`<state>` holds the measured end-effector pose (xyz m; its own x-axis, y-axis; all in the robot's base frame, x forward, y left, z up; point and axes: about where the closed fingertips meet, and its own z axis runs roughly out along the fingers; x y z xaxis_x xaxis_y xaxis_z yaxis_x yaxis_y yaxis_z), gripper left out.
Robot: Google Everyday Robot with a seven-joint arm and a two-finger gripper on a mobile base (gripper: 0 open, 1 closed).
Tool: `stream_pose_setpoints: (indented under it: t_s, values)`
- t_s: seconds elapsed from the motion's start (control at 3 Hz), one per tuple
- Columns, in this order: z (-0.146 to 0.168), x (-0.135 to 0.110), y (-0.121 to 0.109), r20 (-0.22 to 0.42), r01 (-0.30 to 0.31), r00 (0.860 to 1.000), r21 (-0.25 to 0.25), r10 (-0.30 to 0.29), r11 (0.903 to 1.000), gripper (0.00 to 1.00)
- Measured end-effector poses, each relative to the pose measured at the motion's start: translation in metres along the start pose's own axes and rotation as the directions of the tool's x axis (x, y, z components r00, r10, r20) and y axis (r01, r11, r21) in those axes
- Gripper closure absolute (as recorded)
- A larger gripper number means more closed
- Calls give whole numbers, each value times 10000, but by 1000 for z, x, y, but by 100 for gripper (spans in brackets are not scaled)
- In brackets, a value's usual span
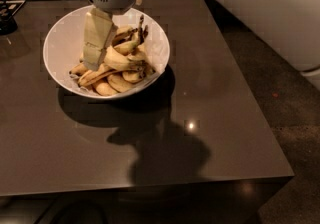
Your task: Pick banana from white bowl
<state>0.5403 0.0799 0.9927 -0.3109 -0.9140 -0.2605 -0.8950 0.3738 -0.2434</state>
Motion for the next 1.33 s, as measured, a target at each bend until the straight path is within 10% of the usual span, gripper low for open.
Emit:
stream_pose_setpoints:
  t_s: [1.33]
  values:
    - [44,-21,-3,-746,-439,9965,-692,387,9966,33]
